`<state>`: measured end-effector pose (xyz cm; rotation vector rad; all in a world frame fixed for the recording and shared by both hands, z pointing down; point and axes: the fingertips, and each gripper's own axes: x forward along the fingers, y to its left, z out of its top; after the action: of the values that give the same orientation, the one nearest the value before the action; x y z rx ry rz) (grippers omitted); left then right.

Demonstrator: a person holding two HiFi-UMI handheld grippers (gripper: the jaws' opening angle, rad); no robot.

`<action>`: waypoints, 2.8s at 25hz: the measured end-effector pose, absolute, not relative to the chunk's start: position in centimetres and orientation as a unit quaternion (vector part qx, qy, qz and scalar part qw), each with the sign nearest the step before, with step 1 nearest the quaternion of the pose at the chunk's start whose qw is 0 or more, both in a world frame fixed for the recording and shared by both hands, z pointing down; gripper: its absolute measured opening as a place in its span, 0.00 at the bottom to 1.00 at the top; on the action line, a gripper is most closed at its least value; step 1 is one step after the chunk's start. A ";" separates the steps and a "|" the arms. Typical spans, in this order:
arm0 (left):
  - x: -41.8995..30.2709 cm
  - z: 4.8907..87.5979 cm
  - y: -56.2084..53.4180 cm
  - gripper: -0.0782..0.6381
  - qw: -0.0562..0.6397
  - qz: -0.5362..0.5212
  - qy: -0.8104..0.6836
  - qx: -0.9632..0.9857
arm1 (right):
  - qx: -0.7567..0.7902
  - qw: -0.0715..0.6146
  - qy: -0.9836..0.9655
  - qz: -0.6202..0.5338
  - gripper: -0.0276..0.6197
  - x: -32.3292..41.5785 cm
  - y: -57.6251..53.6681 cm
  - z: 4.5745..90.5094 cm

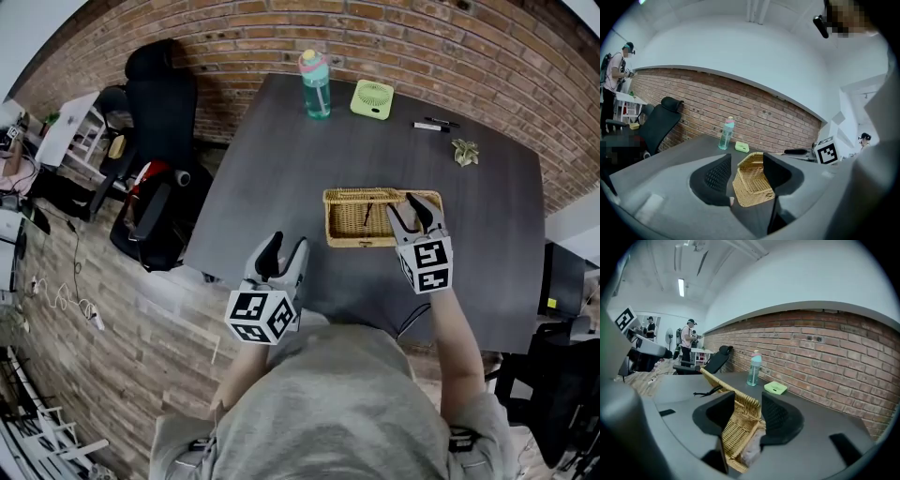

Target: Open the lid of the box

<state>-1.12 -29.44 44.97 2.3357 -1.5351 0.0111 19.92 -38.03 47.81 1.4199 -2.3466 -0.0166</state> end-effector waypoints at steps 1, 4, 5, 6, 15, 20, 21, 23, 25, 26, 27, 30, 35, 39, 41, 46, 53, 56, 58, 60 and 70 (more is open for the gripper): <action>-1.2 45.0 -29.6 0.41 0.172 0.004 -0.541 0.823 | 0.507 0.197 -0.839 -0.007 0.32 19.9 -38.3 47.7; -1.3 44.9 -30.3 0.41 0.171 0.002 -0.540 0.824 | 0.508 0.193 -0.839 -0.007 0.31 19.8 -39.1 47.1; -1.2 44.8 -30.5 0.42 0.171 0.001 -0.539 0.825 | 0.509 0.192 -0.839 -0.009 0.31 19.8 -39.4 46.9; -1.1 44.7 -30.7 0.41 0.170 0.001 -0.538 0.826 | 0.509 0.191 -0.839 -0.010 0.31 19.8 -39.7 46.7; -1.2 44.5 -32.5 0.42 0.170 0.004 -0.537 0.826 | 0.499 0.196 -0.844 -0.018 0.30 19.6 -42.3 45.8; -1.1 45.2 -33.0 0.41 0.177 0.009 -0.539 0.824 | 0.492 0.206 -0.846 -0.024 0.30 19.4 -43.4 45.9; -1.0 45.3 -33.1 0.41 0.178 0.010 -0.538 0.824 | 0.490 0.208 -0.846 -0.024 0.30 19.4 -43.6 46.0; -0.9 45.3 -33.4 0.41 0.179 0.009 -0.538 0.824 | 0.488 0.211 -0.847 -0.023 0.30 19.3 -44.0 46.1; -0.9 45.3 -33.6 0.41 0.179 0.008 -0.538 0.824 | 0.487 0.212 -0.847 -0.021 0.30 19.3 -44.4 46.2; -0.8 45.3 -33.8 0.41 0.179 0.007 -0.538 0.823 | 0.487 0.212 -0.847 -0.020 0.30 19.3 -44.6 46.2; -0.8 45.3 -33.9 0.41 0.180 0.007 -0.539 0.823 | 0.488 0.212 -0.847 -0.018 0.30 19.4 -44.8 46.2; -0.8 45.4 -34.2 0.41 0.182 0.007 -0.541 0.821 | 0.488 0.212 -0.847 -0.014 0.29 19.4 -45.5 46.2; -1.0 45.9 -34.6 0.41 0.188 0.010 -0.543 0.818 | 0.485 0.213 -0.849 0.000 0.29 19.2 -46.9 46.3; -1.0 46.3 -35.0 0.41 0.192 0.015 -0.544 0.817 | 0.482 0.211 -0.850 0.012 0.29 19.3 -48.2 46.6; -1.0 46.5 -35.2 0.41 0.193 0.017 -0.545 0.816 | 0.480 0.210 -0.851 0.021 0.29 19.3 -48.8 46.7; -1.1 46.8 -35.9 0.41 0.195 0.023 -0.545 0.815 | 0.478 0.207 -0.853 0.038 0.29 19.3 -50.4 47.3; -0.8 47.3 -36.7 0.41 0.206 0.022 -0.540 0.816 | 0.477 0.198 -0.854 0.068 0.29 19.4 -52.1 48.4; -0.5 47.5 -37.1 0.41 0.209 0.024 -0.538 0.816 | 0.474 0.198 -0.854 0.079 0.29 19.4 -53.0 49.0; -0.4 47.7 -37.3 0.40 0.211 0.026 -0.537 0.816 | 0.473 0.198 -0.854 0.089 0.29 19.4 -53.4 49.5; -0.4 47.9 -37.5 0.40 0.213 0.028 -0.536 0.816 | 0.472 0.198 -0.854 0.098 0.29 19.5 -53.9 50.0; -0.1 48.4 -38.5 0.40 0.216 0.038 -0.528 0.820 | 0.471 0.192 -0.848 0.148 0.29 19.5 -55.8 52.8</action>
<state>-0.09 -38.51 48.36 2.2736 -1.4632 0.1040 19.52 -55.76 52.75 1.3224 -2.3819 0.4148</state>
